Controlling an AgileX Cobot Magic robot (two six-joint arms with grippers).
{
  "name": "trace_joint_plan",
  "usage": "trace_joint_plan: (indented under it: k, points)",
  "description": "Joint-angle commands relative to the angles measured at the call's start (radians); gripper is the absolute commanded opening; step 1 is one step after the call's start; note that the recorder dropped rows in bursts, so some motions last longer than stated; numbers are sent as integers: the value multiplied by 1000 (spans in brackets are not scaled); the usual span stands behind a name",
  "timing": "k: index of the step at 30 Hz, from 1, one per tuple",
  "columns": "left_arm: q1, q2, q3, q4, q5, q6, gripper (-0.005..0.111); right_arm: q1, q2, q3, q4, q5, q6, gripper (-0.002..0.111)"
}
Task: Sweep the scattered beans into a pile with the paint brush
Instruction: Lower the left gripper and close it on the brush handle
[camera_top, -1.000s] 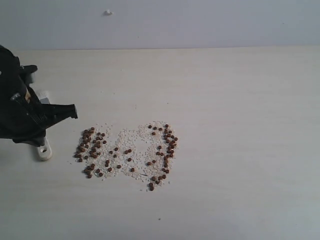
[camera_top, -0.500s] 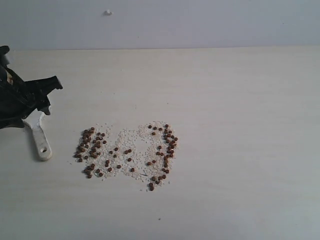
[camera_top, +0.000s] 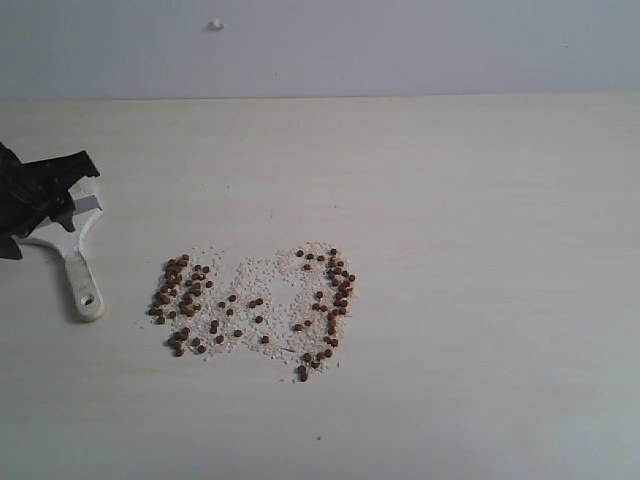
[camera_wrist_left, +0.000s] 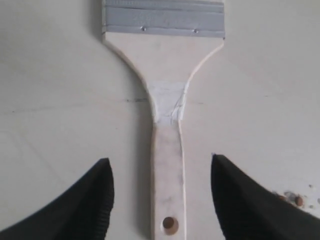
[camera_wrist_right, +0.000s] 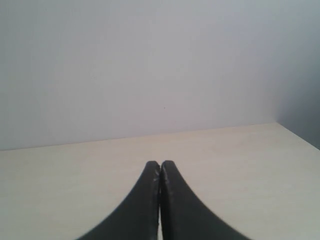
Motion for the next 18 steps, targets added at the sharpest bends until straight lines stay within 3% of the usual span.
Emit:
trace_joint_plan:
  k: [1,12,18]
  points:
    - [2,41,-24,3,58,4,56,-6,-7,5,-2,-15,6,0]
    - [2,178,-136,-1,87,21,56,-6,-7,5,-2,-15,6,0]
    - [2,248,-239,-24,179,76,56,-6,-7,5,-4,-15,0,0]
